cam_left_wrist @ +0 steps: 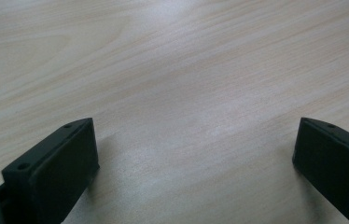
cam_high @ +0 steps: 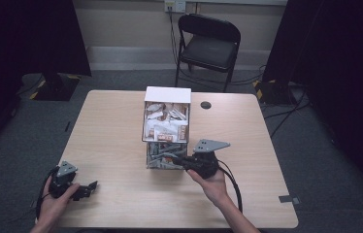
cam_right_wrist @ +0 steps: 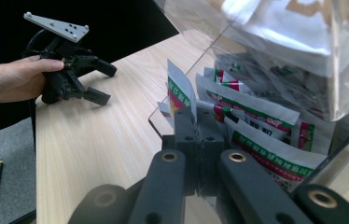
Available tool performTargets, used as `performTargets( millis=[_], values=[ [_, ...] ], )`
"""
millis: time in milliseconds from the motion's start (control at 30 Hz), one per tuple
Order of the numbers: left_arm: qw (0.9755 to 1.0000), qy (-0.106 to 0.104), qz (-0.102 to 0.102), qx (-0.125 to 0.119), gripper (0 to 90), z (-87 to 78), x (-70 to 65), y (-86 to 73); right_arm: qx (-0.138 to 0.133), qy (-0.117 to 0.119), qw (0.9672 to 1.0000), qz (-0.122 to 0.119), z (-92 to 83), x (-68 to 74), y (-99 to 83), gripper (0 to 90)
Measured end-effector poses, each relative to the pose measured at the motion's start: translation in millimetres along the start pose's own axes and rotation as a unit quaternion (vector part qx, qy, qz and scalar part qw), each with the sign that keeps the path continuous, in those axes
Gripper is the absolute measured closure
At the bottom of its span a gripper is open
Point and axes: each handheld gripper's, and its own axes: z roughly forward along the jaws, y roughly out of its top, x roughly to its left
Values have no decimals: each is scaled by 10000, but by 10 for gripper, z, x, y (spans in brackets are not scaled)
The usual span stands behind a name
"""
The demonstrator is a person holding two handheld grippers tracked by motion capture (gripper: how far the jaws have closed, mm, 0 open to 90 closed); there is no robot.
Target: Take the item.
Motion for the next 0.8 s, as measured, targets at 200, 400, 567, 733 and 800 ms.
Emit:
performTargets(
  millis=[200, 400, 567, 733, 800],
  values=[
    [10000, 0, 0, 0, 0, 0, 0, 0, -31, 17, 10000, -14, -7, 17, 19, 900],
    [10000, -1, 0, -1, 0, 0, 0, 0, -72, 37, 10000, -19, -21, 39, 41, 900],
    [10000, 1, -1, -1, 0, 0, 0, 0, -105, 59, 9999, -28, -30, 58, 56, 900],
    [10000, 1, 0, 2, 0, 0, 0, 0, -103, 83, 9999, -50, -36, 89, 71, 900],
    [10000, 0, 1, 1, 0, 0, 0, 0, -90, 92, 9999, -70, -33, 102, 72, 900]
  ],
)
